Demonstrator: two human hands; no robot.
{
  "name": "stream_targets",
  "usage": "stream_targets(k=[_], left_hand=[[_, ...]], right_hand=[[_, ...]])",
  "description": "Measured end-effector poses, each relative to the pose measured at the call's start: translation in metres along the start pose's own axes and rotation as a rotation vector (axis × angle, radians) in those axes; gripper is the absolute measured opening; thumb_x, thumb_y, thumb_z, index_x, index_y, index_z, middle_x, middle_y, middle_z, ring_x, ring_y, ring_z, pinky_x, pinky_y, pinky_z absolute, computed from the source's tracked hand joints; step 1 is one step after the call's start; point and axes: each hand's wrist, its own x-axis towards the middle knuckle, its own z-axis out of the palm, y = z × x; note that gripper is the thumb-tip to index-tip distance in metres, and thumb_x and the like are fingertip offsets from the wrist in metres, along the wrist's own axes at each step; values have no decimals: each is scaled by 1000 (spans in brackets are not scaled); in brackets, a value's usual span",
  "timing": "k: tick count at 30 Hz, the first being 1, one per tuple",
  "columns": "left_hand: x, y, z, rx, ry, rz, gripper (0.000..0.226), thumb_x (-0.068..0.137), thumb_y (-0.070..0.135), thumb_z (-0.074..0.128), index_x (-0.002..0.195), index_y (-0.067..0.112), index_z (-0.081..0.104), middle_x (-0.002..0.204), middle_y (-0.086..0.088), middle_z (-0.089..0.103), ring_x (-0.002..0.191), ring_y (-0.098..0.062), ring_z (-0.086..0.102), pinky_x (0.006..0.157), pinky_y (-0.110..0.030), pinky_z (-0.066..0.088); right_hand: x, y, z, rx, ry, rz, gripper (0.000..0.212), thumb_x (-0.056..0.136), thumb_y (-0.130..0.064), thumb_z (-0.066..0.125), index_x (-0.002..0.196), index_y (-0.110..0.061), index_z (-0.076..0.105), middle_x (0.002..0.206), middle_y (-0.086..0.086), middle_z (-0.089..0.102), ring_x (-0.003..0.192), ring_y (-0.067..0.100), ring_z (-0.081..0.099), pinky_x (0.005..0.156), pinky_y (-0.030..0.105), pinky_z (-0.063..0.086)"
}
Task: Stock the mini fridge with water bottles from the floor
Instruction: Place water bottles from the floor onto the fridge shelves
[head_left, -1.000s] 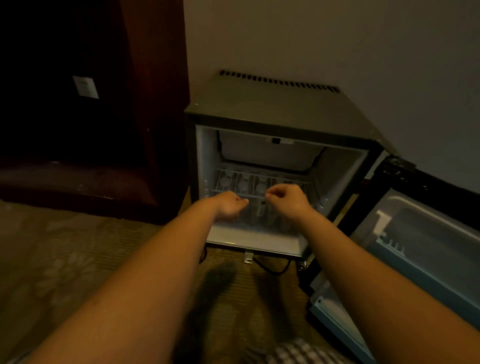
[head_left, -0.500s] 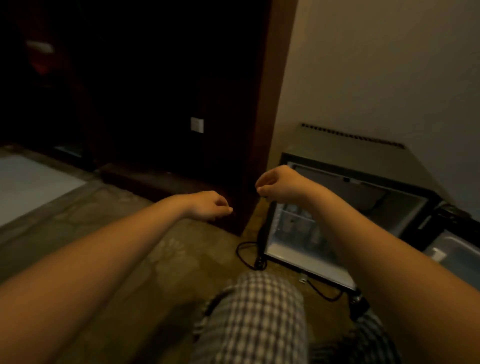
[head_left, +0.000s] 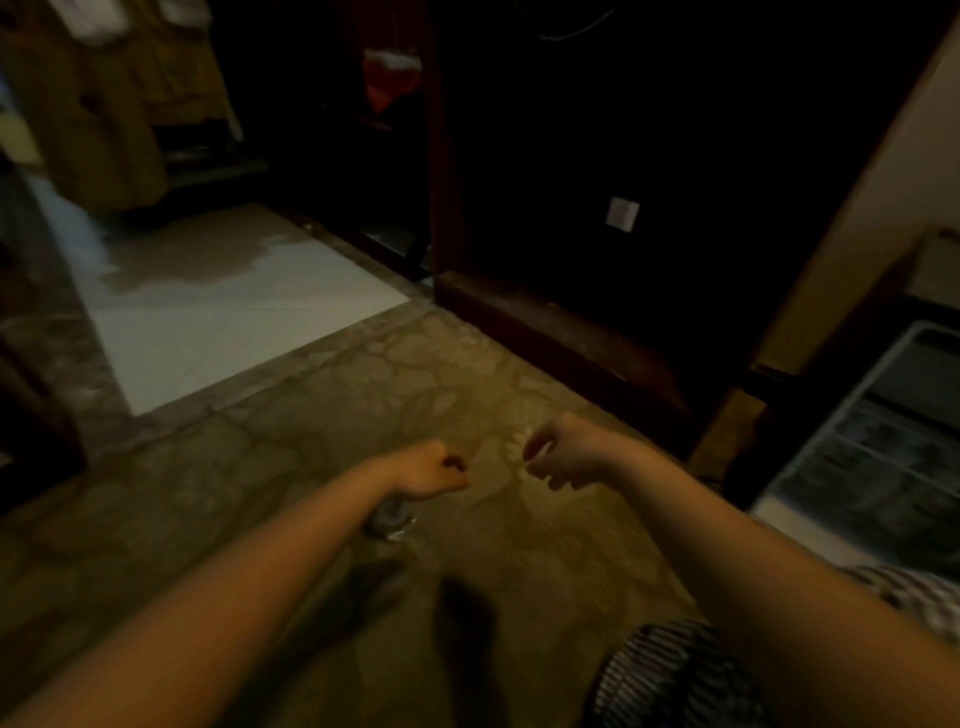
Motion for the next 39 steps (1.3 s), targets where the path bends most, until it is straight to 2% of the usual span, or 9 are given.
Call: stream_targets(k=[2, 4, 9, 10, 13, 21, 29, 35, 39], left_hand=[[-2, -40, 13, -89, 83, -90, 32, 87, 28, 60, 113, 9, 61, 110, -9, 64, 99, -20, 60, 83, -28, 47], [-5, -67, 26, -201, 140, -171, 17, 86, 23, 63, 98, 11, 60, 92, -5, 60, 88, -16, 55, 71, -21, 44], [-1, -118, 54, -452, 165, -336, 8, 85, 15, 62, 81, 14, 56, 83, -2, 55, 83, -14, 53, 93, -37, 46], [1, -123, 59, -500, 180, -362, 4, 85, 14, 62, 86, 11, 59, 86, -3, 57, 85, -14, 55, 95, -37, 45], [12, -134, 68, -634, 243, -434, 31, 84, 12, 64, 112, 1, 56, 113, -14, 61, 110, -25, 56, 98, -36, 41], [69, -163, 102, -946, 380, -501, 87, 73, 17, 75, 144, 19, 24, 147, -7, 38, 137, -25, 35, 112, -41, 30], [103, -170, 120, -849, 592, -532, 72, 74, 20, 74, 137, 19, 39, 139, -6, 49, 132, -23, 42, 108, -39, 34], [102, -157, 124, -596, 495, -468, 67, 66, 36, 78, 126, 23, 51, 125, -3, 61, 120, -22, 54, 102, -45, 45], [99, -127, 124, -520, 413, -346, 62, 68, 33, 78, 123, 18, 55, 121, -4, 62, 116, -22, 56, 100, -42, 46]], right_hand=[[20, -12, 21, -31, -70, -2, 30, 92, -20, 54, 121, -16, 56, 113, 5, 62, 99, 18, 63, 79, 28, 51], [36, -19, 38, -53, -104, -5, 33, 91, -20, 54, 124, -15, 54, 115, 6, 61, 95, 17, 62, 71, 25, 50], [78, -32, 69, -47, -139, 36, 33, 92, -19, 54, 125, -12, 54, 119, 8, 60, 92, 15, 61, 57, 17, 45], [85, -34, 73, -43, -130, 37, 32, 93, -19, 54, 124, -11, 54, 119, 9, 60, 89, 14, 59, 55, 16, 44], [109, -38, 87, -58, -110, 32, 32, 92, -18, 54, 123, -8, 56, 118, 11, 61, 87, 15, 58, 56, 16, 44], [161, -28, 123, -37, -106, -2, 31, 91, -20, 56, 120, -9, 58, 117, 12, 62, 100, 23, 63, 72, 27, 47], [179, 1, 133, -112, -71, -49, 33, 90, -27, 56, 121, -16, 56, 121, 8, 59, 108, 22, 58, 91, 34, 50], [175, 16, 122, -220, -54, -51, 46, 90, -29, 56, 134, -19, 44, 128, 10, 56, 116, 24, 54, 97, 40, 47], [165, 16, 107, -252, -35, -129, 56, 91, -23, 56, 142, -18, 33, 133, 14, 52, 121, 28, 51, 97, 39, 46]])
